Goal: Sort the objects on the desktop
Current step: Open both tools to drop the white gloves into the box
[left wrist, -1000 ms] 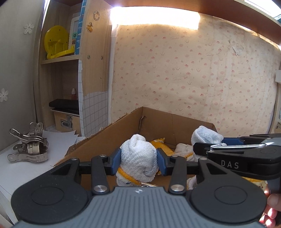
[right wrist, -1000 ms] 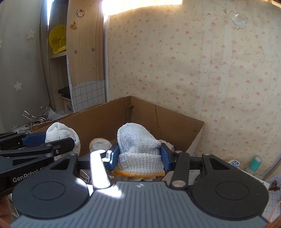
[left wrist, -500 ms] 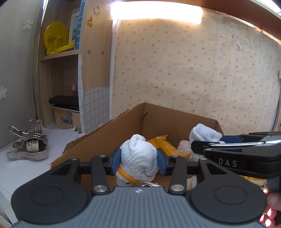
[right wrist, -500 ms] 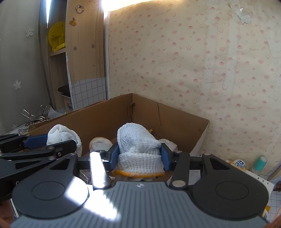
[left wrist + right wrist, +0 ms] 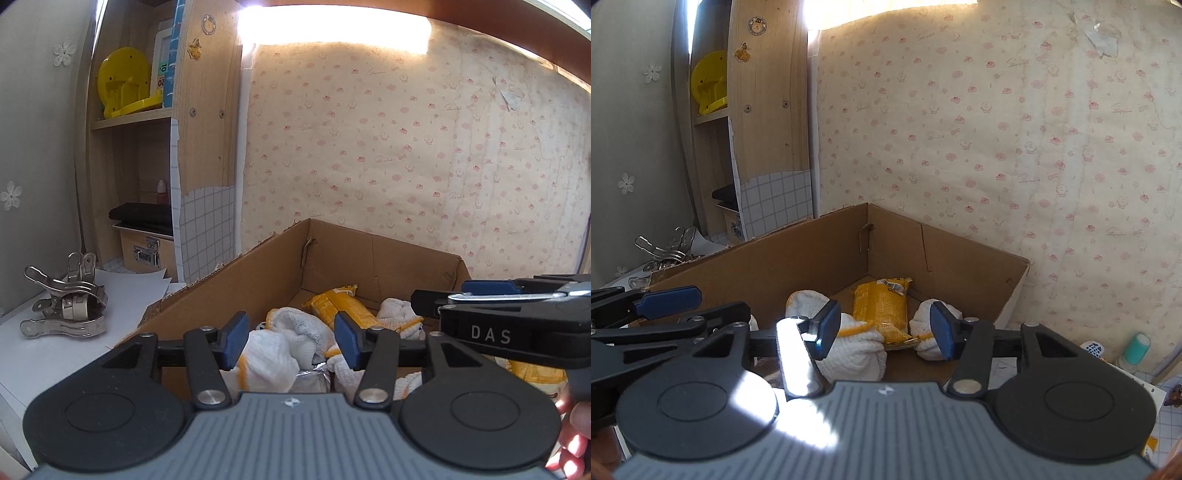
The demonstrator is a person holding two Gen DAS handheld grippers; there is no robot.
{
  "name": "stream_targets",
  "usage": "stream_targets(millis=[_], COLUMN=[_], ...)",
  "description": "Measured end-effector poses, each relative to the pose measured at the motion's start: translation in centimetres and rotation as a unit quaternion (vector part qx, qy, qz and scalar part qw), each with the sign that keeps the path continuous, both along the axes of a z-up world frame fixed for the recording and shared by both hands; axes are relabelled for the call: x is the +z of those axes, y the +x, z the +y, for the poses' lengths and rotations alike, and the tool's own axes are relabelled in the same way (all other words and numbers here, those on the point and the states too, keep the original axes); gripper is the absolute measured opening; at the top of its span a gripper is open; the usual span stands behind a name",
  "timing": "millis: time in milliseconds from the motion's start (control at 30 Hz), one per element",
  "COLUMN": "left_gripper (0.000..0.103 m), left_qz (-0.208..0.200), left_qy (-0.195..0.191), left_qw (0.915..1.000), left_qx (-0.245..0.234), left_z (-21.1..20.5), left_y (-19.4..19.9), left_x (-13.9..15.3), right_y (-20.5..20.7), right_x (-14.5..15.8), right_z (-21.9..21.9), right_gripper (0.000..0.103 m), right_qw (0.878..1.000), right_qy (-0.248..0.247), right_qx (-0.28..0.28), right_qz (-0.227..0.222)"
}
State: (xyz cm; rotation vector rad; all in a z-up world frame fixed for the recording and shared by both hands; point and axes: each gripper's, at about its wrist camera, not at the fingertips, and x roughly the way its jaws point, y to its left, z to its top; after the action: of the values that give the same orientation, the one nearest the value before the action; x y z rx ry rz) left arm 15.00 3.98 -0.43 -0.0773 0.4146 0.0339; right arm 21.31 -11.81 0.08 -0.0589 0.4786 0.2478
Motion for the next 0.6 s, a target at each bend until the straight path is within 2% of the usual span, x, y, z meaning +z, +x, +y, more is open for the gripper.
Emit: stream_targets(millis=[133, 200, 600], left_gripper=[0.062, 0.071, 0.082], left_qz=[0.0, -0.003, -0.003], left_qy=[-0.003, -0.005, -0.011], left_qw=[1.0, 1.0, 0.9998], left_qx=[0.002, 0.005, 0.015], left_z=[0.0, 0.0, -0.2], left_y=[-0.2, -0.4, -1.0], left_x=[0.1, 0.2, 0.5], right_y=[-0.7, -1.3, -3.5], right_x=[0.6, 1.0, 1.6], right_z=[-0.5, -1.0, -4.4], right_gripper=[0.052, 0.052, 0.052], right_qw=[1.0, 1.0, 0.999], right_qy=[0.003, 0.004, 0.015], right_qx=[-0.004, -0.009, -0.037], right_qz=[-0.009, -0.014, -0.03])
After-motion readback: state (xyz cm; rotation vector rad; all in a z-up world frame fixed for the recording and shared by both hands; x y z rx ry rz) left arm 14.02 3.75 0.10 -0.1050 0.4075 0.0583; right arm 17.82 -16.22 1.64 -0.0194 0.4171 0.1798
